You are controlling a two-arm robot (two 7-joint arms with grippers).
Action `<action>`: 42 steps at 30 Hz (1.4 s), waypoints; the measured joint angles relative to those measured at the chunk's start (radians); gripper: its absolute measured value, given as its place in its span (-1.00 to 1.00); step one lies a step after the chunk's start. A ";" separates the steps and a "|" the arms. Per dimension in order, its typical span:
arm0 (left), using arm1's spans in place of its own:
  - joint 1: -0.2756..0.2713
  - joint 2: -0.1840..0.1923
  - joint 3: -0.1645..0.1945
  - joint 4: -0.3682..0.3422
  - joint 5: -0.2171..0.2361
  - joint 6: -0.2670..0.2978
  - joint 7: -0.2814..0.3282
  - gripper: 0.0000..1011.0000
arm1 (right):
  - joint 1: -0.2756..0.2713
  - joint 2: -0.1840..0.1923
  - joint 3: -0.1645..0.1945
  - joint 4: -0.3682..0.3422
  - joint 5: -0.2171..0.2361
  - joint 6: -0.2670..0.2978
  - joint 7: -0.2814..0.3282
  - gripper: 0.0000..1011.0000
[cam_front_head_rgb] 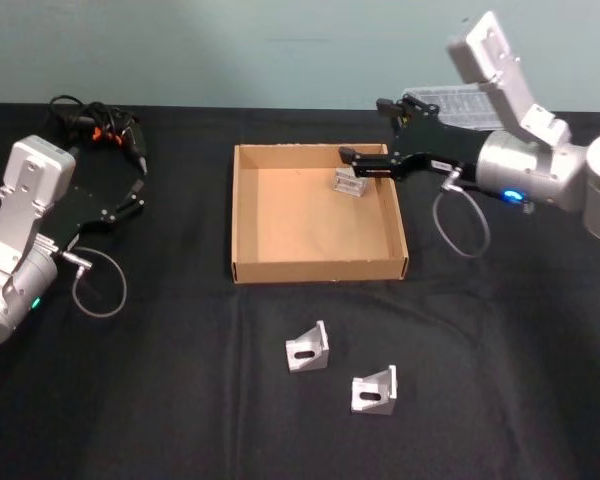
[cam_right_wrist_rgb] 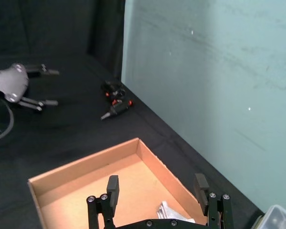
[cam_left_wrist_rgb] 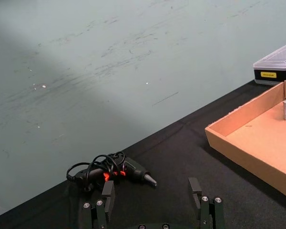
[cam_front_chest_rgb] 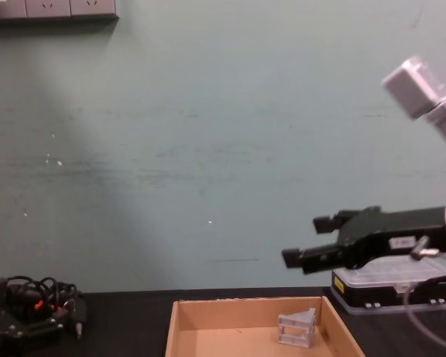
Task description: Use one hand to pick up the angle iron from the table and place it into the box.
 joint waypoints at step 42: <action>0.000 0.000 0.000 0.000 0.000 0.000 0.000 0.98 | -0.196 0.389 -0.075 -0.424 0.224 0.176 0.278 0.98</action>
